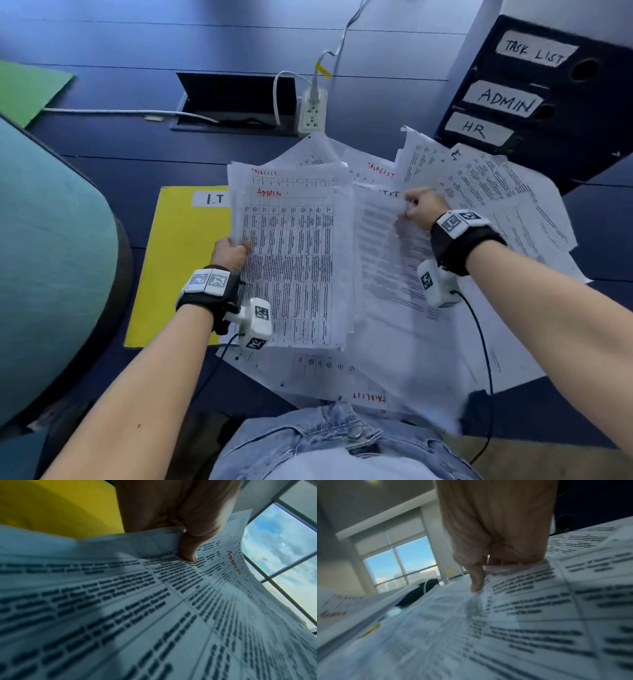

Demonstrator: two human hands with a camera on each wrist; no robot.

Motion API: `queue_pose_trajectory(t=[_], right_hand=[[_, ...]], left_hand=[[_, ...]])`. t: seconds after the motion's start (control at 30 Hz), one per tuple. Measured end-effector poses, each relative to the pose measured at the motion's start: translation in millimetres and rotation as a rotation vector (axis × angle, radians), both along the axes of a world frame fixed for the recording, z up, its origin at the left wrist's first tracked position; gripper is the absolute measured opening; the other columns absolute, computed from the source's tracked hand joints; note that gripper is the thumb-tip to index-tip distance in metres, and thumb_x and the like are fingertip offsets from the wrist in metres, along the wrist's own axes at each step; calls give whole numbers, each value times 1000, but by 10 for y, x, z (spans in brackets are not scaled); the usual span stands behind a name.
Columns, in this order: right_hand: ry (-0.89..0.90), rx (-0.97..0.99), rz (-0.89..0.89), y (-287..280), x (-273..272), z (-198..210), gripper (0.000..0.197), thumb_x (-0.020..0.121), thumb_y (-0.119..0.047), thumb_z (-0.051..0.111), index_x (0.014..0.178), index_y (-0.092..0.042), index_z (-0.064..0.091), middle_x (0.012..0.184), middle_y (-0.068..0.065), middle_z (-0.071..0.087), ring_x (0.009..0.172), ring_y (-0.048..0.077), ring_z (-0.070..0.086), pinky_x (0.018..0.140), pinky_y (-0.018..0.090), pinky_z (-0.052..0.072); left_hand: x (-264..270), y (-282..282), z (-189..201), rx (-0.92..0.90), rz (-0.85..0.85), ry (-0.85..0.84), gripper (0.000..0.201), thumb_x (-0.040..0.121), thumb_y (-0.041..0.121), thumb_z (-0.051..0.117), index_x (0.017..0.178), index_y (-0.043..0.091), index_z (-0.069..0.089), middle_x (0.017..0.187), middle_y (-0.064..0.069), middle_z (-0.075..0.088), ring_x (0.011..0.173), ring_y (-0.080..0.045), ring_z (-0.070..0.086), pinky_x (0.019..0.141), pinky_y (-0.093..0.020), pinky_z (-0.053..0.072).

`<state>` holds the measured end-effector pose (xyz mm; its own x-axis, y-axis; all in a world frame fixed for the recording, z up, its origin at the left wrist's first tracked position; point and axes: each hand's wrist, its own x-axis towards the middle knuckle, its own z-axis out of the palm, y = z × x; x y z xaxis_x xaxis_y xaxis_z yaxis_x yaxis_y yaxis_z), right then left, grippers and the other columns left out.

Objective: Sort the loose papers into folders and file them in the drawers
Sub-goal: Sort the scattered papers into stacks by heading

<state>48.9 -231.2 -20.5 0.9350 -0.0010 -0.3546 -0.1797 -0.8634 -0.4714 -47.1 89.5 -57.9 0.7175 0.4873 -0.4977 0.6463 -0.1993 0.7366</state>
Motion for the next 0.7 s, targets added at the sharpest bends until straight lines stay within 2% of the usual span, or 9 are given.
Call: queue_pose_trajectory(t=[0.1, 0.17, 0.23, 0.3, 0.37, 0.43, 0.5, 0.6, 0.7], right_hand=[[-163, 96, -259, -79, 23, 77, 7, 87, -10, 61, 89, -3, 62, 85, 14, 56, 79, 22, 51, 62, 24, 36], [-206, 173, -370, -139, 30, 83, 15, 88, -11, 60, 92, 2, 64, 83, 11, 54, 77, 18, 49, 50, 21, 36], [-211, 278, -450, -200, 17, 55, 21, 90, -12, 58, 96, 7, 65, 88, 6, 53, 82, 15, 48, 38, 6, 31], [-190, 387, -510, -216, -25, -4, 22, 92, -13, 57, 89, 8, 65, 93, 5, 52, 85, 14, 46, 42, 3, 31], [-150, 468, -545, -201, -84, -93, 30, 92, -13, 58, 103, 14, 62, 97, 8, 58, 87, 13, 46, 60, 15, 39], [-123, 461, -538, -175, -164, -172, 37, 91, -14, 59, 109, 19, 57, 100, 11, 62, 92, 12, 48, 74, 23, 41], [-79, 438, -498, -150, -246, -236, 29, 91, -12, 58, 105, 14, 63, 98, 13, 66, 88, 14, 51, 71, 25, 42], [-46, 333, -396, -118, -384, -243, 25, 92, -7, 55, 76, 9, 66, 71, 14, 58, 71, 15, 48, 62, 23, 35], [-252, 112, -365, -60, -452, -126, 23, 92, -2, 46, 86, 10, 64, 91, 26, 61, 83, 29, 57, 71, 33, 42]], left_hand=[[-13, 16, -16, -44, 40, -21, 32, 94, 8, 51, 119, -10, 50, 94, -15, 52, 75, -22, 52, 69, -31, 45], [-20, 37, -15, -42, 63, -35, 33, 94, 9, 51, 120, -11, 50, 89, -13, 52, 60, -16, 45, 54, -23, 40], [-16, 64, -15, -31, 73, -53, 34, 94, 10, 52, 121, -11, 50, 89, -12, 51, 57, -11, 40, 49, -19, 34], [-17, 61, 18, -25, 45, -51, 36, 94, 12, 53, 121, -11, 50, 95, -13, 50, 58, -12, 41, 51, -21, 33], [-19, 40, 50, -36, -3, -34, 37, 93, 13, 54, 120, -12, 50, 97, -13, 50, 66, -21, 48, 59, -27, 38], [-23, 1, 87, -55, -47, -10, 37, 92, 12, 55, 121, -11, 51, 98, -12, 50, 85, -21, 49, 72, -28, 36], [-7, -52, 116, -87, -75, -5, 37, 92, 12, 56, 121, -11, 51, 98, -11, 50, 89, -20, 46, 74, -27, 33], [53, -165, 173, -123, -115, -12, 37, 92, 11, 56, 120, -12, 51, 99, -12, 50, 90, -20, 46, 70, -27, 36], [118, -246, 157, -71, -100, -21, 36, 91, 13, 58, 119, -9, 53, 112, -19, 60, 97, -28, 57, 79, -35, 44]])
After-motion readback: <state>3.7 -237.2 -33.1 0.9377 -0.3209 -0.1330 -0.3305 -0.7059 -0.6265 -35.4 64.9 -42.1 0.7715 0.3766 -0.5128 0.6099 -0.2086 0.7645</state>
